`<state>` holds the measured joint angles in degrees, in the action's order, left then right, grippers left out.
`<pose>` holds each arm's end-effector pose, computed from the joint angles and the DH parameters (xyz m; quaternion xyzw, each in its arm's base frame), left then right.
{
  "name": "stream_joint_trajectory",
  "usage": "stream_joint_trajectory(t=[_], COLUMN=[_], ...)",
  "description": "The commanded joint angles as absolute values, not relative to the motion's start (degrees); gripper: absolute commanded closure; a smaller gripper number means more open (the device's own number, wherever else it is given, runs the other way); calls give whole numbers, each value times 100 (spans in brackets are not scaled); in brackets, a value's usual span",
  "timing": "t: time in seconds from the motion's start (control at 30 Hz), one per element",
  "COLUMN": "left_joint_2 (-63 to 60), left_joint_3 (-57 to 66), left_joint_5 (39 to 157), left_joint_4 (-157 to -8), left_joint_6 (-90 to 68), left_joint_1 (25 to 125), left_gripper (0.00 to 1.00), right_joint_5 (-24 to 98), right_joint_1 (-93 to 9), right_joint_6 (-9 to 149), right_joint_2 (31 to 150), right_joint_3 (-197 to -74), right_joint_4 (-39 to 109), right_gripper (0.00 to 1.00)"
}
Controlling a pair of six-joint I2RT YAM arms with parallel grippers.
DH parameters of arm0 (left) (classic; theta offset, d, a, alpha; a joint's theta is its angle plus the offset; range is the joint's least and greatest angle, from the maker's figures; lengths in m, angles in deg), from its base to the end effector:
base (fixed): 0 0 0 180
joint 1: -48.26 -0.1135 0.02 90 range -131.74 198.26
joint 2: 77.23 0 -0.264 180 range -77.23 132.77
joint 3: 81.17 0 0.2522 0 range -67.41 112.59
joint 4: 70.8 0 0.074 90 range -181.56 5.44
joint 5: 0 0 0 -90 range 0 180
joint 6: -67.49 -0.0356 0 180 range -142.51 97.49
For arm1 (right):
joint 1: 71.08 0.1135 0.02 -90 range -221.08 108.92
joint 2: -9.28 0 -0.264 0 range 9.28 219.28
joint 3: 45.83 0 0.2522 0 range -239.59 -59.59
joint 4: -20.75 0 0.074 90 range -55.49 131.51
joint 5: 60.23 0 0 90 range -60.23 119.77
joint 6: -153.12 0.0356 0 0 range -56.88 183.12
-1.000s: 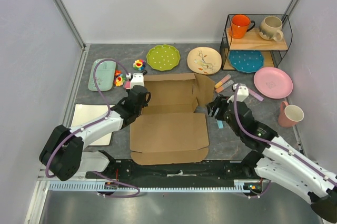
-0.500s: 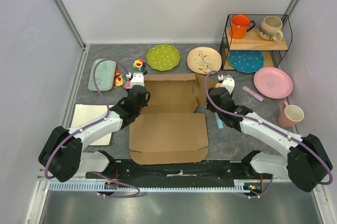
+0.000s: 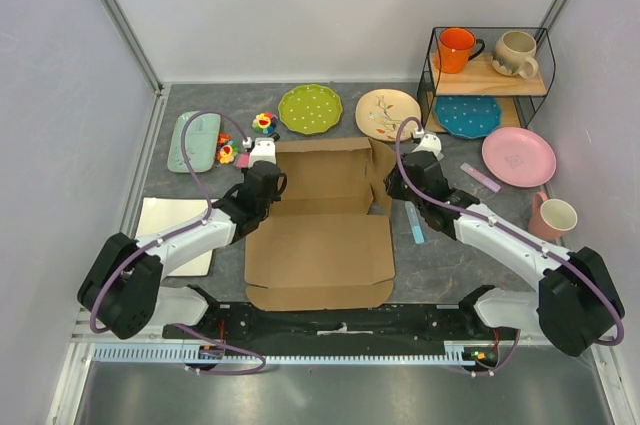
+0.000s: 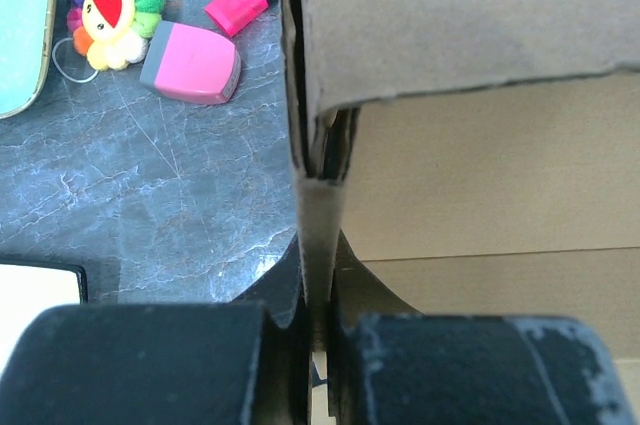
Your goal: Fold the paper box
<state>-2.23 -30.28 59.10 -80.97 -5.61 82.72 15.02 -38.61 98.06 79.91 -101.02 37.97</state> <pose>0.2315 -0.1367 0.2066 0.0070 0.8612 0.0171 0.5080 0.2300 0.1356 0.2369 0.0803 0.8686 0.1703 0.4583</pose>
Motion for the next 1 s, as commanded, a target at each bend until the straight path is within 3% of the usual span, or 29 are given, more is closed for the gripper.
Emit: stream_joint_trajectory(t=[0.0, 0.23, 0.33, 0.37, 0.47, 0.57, 0.97], left_joint_2=[-138, -86, -121, -130, -121, -77, 2], left_joint_3=[-2918, -2874, -2900, -2935, -2944, -2961, -3128], left_joint_5=[5932, 5959, 6011, 6038, 6073, 6126, 6302], left_joint_4=[-7859, -7841, -7806, -7771, -7692, -7578, -7323], left_joint_6=[-827, -775, -661, -660, -625, -608, -476], left_joint_1=[8263, 8263, 8263, 8263, 8263, 8263, 8263], left_gripper=[98, 98, 98, 98, 98, 98, 98], right_joint_5=[2071, 2563, 2721, 2791, 2924, 2959, 2274], right_joint_1=[-3997, -4093, -4032, -3988, -3761, -3497, -3338], right_joint_6=[10231, 10426, 10286, 10259, 10092, 9934, 8959], right_joint_2=[8012, 8074, 8100, 8092, 7952, 7872, 8205], right_joint_3=[-10494, -10696, -10487, -10407, -10056, -9739, -9685], right_joint_4=[3573, 3644, 3486, 3486, 3126, 2906, 2599], right_gripper=[83, 87, 78, 69, 56, 49, 38])
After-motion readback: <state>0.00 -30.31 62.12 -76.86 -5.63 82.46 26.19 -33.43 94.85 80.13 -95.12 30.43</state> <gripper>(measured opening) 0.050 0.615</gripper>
